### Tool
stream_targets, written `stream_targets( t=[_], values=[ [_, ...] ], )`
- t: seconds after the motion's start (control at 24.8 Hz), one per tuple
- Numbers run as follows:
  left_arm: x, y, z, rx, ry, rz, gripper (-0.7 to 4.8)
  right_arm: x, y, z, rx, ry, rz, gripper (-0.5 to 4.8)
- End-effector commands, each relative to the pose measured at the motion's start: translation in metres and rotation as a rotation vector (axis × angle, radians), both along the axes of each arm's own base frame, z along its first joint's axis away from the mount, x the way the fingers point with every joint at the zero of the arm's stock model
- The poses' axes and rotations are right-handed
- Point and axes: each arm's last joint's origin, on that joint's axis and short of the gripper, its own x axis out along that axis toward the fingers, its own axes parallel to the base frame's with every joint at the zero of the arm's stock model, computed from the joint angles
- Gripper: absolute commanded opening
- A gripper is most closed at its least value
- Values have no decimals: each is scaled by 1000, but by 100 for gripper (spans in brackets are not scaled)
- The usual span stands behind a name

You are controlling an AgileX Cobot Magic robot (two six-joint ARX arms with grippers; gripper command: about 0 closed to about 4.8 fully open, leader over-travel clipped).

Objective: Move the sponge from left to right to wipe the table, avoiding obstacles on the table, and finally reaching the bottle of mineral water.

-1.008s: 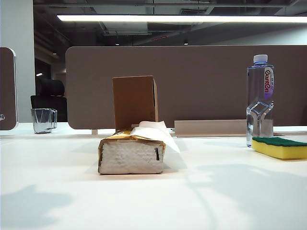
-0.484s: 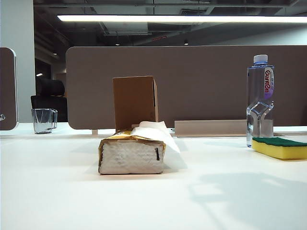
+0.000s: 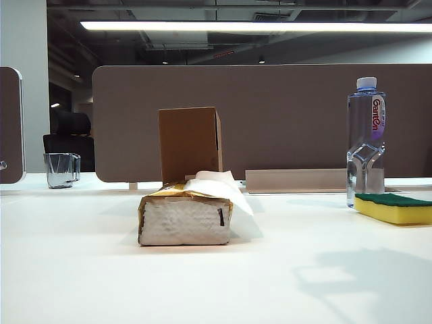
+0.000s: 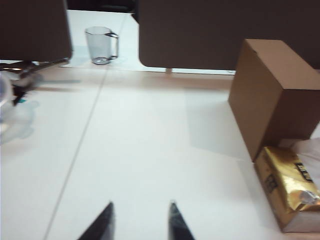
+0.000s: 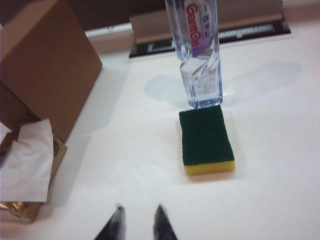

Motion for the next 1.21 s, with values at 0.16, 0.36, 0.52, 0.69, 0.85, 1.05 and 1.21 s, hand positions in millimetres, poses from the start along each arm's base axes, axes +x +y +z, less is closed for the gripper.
stream_targets(
  t=[0.16, 0.36, 0.52, 0.69, 0.85, 1.05, 1.21],
  values=[
    [15, -4, -8, -52, -56, -50, 100, -12, 1, -13, 2, -87, -28, -8],
    [24, -6, -17, -58, -76, -79, -6, -11, 0, -18, -1, -106, -32, -8],
    [35, -9, -30, -107, -97, -124, -6, -7, 0, -29, -2, -115, -31, -8],
    [43, -10, -40, -107, -105, -133, -6, -4, 0, -38, -2, -122, -32, -8],
    [47, -10, -48, -103, -94, -132, -6, -1, -1, -51, -10, -116, -56, -8],
    [52, -11, -58, -102, -91, -130, -6, 0, -1, -67, -12, -129, -55, -8],
    [58, -12, -70, -104, -121, -131, -6, -1, -2, -82, -43, -139, -69, -8]
  ],
)
